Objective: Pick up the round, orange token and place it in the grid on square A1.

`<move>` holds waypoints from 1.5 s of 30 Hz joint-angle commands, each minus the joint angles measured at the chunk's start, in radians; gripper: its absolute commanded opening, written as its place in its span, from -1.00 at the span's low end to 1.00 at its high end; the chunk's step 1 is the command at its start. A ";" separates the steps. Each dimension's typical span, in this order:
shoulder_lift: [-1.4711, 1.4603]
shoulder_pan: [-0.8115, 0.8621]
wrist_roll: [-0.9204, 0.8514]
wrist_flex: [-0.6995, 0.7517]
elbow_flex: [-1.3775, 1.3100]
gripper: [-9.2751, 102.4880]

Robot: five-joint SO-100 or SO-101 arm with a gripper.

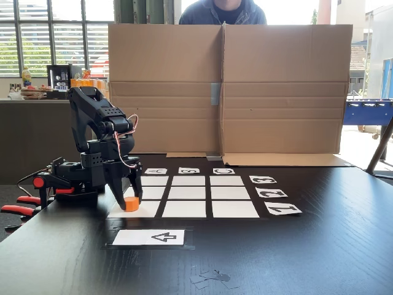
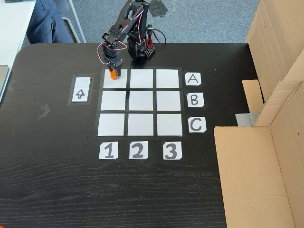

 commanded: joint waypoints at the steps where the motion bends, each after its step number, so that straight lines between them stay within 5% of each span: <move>1: 0.002 -0.008 -0.003 -0.009 0.000 -0.61; 20: 0.000 0.008 -0.002 -0.017 0.002 -0.22; 31: 0.037 0.114 0.000 -0.152 -0.058 -0.21; 45: 0.276 0.261 0.038 -0.005 -0.264 -0.21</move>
